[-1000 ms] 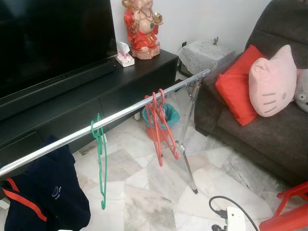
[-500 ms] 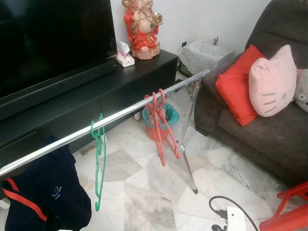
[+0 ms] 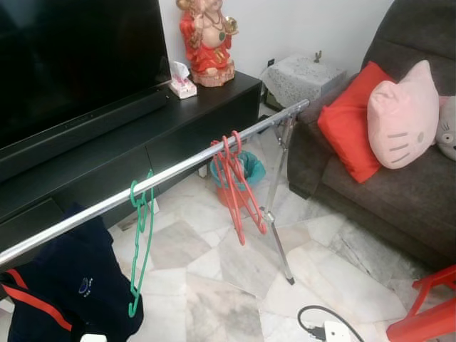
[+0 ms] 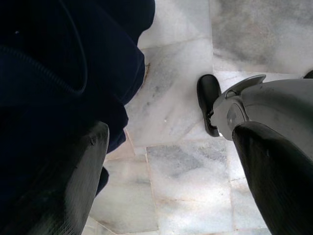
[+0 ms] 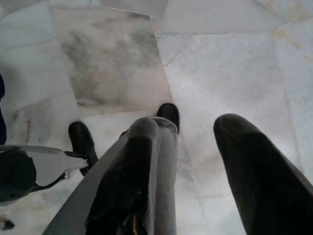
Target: Hang hanger
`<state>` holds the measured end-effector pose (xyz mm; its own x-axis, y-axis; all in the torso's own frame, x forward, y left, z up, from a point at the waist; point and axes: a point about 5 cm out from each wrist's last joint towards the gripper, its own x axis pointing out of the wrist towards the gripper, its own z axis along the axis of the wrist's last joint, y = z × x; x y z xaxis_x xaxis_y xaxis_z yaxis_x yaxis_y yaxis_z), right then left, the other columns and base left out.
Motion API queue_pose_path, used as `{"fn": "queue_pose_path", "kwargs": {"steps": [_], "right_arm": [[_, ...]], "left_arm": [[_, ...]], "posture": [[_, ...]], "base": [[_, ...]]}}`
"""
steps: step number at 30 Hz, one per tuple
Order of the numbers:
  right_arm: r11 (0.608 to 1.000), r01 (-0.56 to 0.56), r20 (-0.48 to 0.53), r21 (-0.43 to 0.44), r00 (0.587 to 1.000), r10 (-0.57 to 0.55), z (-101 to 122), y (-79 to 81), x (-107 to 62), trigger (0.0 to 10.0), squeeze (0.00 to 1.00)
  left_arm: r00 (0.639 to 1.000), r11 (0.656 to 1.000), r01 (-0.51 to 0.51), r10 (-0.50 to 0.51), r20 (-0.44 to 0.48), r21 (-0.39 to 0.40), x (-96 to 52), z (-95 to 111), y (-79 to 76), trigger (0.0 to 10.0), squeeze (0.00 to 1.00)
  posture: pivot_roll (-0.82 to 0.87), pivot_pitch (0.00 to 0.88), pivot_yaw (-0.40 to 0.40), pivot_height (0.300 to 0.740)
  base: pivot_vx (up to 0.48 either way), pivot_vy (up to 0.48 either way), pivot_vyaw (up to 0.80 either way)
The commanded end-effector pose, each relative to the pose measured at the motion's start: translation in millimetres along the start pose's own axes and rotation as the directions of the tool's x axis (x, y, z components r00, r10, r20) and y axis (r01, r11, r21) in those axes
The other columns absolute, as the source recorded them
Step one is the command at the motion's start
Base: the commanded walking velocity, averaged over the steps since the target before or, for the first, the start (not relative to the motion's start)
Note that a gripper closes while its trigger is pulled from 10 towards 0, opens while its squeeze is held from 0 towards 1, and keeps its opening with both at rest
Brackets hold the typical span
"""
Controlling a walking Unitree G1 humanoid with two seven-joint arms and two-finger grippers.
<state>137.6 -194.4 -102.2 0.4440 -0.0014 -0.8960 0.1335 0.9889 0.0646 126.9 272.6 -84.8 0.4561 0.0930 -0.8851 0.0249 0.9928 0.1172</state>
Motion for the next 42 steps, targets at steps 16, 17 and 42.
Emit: {"fn": "queue_pose_path", "kwargs": {"steps": [16, 17, 42], "right_arm": [[0.999, 0.052, 0.048, -0.014, 0.998, -0.051, 10, -12.8, -1.4, 10.0, 0.0], [0.999, 0.05, 0.049, -0.015, 0.998, -0.049, 10, -12.8, -1.4, 10.0, 0.0], [0.998, 0.036, 0.044, -0.056, 0.998, -0.033, 10, -12.8, -1.5, 10.0, 0.0]], "left_arm": [[1.0, 1.0, -0.02, 0.02, -0.02, -0.015, -1.1, -4, 3.5, 10.0, 0.0], [1.0, 1.0, -0.018, 0.018, -0.018, -0.015, -1.1, -4, 3.4, 10.0, 0.0], [1.0, 1.0, -0.006, 0.006, -0.017, -0.028, -1.4, -5, 3.0, 10.0, 0.0]], "posture": [[0.0, 0.0, -0.014, 0.74], [0.0, 0.0, -0.014, 0.74], [0.01, 0.0, -0.014, 0.74]], "base": [[0.0, 0.0, 0.0], [0.0, 0.0, 0.0], [-0.24, 0.0, 0.0]]}}
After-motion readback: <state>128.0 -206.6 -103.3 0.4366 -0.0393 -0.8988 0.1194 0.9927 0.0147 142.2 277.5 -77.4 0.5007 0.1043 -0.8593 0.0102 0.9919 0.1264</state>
